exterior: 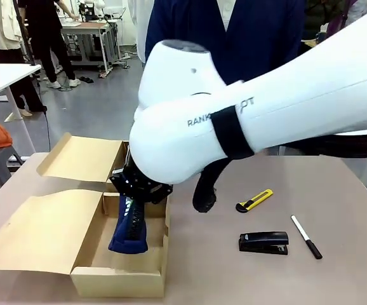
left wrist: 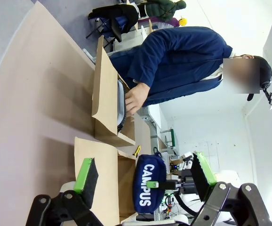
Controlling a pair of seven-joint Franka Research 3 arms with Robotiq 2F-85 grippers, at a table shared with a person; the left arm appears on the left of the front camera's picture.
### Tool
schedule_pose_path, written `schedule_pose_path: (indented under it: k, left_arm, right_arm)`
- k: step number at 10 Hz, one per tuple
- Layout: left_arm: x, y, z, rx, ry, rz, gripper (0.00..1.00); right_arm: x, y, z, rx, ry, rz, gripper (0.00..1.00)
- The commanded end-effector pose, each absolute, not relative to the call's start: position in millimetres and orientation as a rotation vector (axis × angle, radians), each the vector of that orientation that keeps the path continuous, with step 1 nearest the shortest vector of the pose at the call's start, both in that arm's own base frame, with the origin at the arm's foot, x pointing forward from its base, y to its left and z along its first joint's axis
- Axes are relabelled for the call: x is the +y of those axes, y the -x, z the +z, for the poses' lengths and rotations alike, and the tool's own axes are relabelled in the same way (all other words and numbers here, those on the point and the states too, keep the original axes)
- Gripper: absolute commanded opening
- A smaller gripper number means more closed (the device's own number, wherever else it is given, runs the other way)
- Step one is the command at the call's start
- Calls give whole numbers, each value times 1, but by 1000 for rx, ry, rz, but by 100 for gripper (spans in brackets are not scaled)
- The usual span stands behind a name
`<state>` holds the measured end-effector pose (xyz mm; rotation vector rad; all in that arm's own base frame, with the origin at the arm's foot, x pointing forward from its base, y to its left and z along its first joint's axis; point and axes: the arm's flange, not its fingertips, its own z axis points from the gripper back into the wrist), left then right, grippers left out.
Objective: Place items inside the box.
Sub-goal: Pick up a Pencil pouch or Stapler and place it inside the Mailer Box closest to the robot.
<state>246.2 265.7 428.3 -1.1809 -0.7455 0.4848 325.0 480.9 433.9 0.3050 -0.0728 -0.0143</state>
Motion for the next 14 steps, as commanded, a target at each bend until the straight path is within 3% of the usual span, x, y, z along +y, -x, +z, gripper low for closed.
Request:
schedule_pose_path:
  k: [1,6,12,13,14]
  left_arm:
    - [265,-247,429,-771,1192,469,100]
    - [265,-247,429,-771,1192,469,100]
    - [265,-247,429,-771,1192,469,100]
    - [265,-247,429,-771,1192,469,100]
    - [265,-247,429,-771,1192,469,100]
  right_arm:
    - [514,-331,428,-69,-221,-46,7]
    - [510,-337,382,34,-127,-107,7]
    - [505,-340,365,67,-78,-102,7]
    - [503,-340,364,70,-59,-94,42]
    - [503,-340,364,65,-57,-83,64]
